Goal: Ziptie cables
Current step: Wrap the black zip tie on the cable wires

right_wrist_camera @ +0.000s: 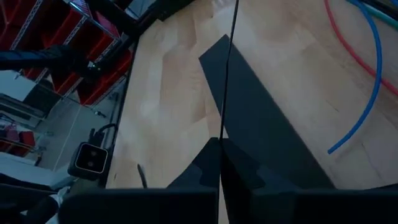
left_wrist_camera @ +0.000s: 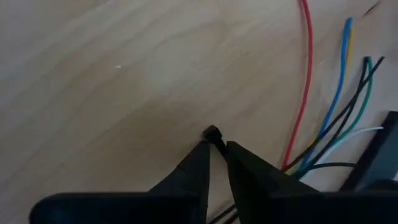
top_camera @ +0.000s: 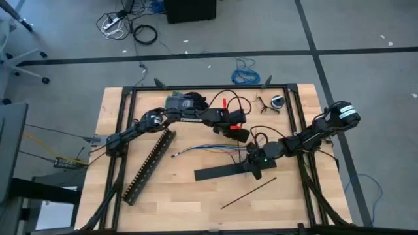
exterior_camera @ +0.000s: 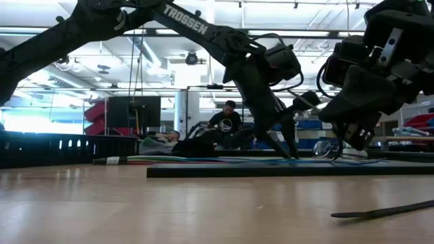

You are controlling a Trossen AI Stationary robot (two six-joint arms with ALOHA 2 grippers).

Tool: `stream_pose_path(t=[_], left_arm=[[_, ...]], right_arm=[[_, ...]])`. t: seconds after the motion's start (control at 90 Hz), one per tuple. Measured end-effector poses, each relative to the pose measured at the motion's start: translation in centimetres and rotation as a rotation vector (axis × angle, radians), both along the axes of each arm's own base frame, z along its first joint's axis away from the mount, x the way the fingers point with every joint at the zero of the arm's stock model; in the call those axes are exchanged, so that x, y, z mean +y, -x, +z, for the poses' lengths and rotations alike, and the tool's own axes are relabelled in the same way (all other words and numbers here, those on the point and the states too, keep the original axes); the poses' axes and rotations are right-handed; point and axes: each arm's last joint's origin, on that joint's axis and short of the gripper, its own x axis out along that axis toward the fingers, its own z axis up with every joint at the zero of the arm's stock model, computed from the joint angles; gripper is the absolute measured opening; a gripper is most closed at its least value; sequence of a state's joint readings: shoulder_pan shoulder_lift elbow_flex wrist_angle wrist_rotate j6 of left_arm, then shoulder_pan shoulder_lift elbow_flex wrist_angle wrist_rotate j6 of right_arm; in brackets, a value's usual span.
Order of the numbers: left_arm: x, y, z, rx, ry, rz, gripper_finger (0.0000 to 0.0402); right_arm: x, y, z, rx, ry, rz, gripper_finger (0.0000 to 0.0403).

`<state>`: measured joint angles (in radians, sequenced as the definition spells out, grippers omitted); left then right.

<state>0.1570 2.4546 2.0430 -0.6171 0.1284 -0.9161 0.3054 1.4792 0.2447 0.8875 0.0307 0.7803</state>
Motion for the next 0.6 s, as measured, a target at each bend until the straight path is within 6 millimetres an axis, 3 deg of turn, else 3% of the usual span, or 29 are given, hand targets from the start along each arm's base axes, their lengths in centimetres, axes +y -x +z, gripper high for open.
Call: stream_pose_path(t=[0.411, 0.6], left_arm=[[0.14, -0.3, 0.15, -0.037, -0.009, -0.005, 0.0048], [0.32, -0.45, -0.77, -0.037, 0.032, -0.022, 0.0046]], right_arm=[[0.02, 0.0, 0.01, -0.002, 0.003, 0.01, 0.0], [0.03, 0.0, 0.02, -0.006, 0.011, 0.013, 0.0]])
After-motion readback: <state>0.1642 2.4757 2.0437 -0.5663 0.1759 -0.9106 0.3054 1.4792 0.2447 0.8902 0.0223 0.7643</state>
